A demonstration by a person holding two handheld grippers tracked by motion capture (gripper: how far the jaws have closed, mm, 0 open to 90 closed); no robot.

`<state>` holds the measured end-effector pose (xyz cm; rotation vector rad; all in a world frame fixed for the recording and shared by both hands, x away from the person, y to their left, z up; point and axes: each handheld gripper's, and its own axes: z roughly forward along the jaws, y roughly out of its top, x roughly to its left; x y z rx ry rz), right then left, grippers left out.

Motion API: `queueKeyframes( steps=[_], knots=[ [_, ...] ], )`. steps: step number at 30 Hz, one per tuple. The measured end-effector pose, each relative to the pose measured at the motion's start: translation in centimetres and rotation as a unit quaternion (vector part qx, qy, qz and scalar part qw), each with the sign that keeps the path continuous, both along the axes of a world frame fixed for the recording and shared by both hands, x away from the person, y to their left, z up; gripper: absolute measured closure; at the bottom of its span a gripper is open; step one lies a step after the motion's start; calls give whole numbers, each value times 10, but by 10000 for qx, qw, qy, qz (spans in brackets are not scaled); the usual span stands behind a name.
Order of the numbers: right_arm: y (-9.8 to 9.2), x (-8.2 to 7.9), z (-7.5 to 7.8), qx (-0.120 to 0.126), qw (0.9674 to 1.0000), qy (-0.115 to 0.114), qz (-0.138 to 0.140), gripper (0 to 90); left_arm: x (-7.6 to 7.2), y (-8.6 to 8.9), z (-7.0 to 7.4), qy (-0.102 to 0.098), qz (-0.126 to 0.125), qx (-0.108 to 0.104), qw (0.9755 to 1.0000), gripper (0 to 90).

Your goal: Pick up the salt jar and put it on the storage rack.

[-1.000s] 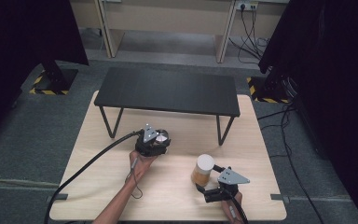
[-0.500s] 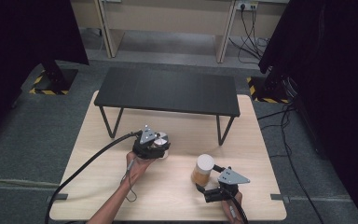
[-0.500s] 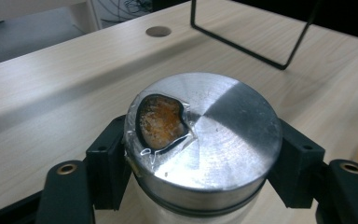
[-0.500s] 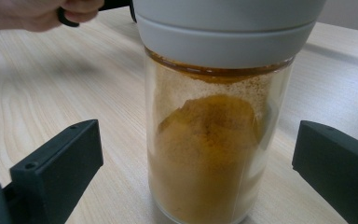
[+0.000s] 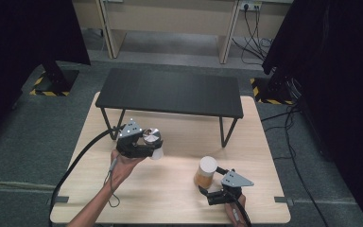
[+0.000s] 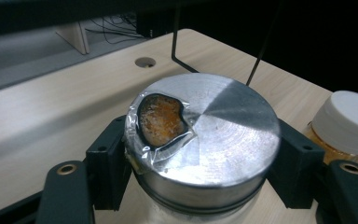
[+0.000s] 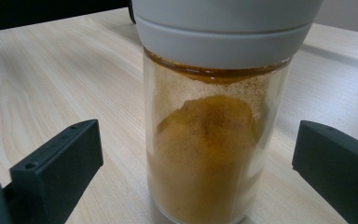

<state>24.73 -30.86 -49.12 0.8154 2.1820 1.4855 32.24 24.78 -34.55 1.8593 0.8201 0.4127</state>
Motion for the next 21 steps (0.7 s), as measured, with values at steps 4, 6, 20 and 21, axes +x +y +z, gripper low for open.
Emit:
queueKeyframes(
  steps=[4,6,20,21],
  knots=[
    [0,0,0,15,10000,-7,-9,15,-1,6,21,-19,-16,-12,10000,317],
    [0,-1,0,5,10000,-3,-9,15,-2,8,28,-29,-12,-22,10000,317],
    [0,-1,0,-4,10000,-18,-5,15,11,17,68,82,55,-47,9999,317],
    [0,-1,0,-1,10000,-17,-6,15,13,17,72,83,71,-19,9999,317]
  ],
)
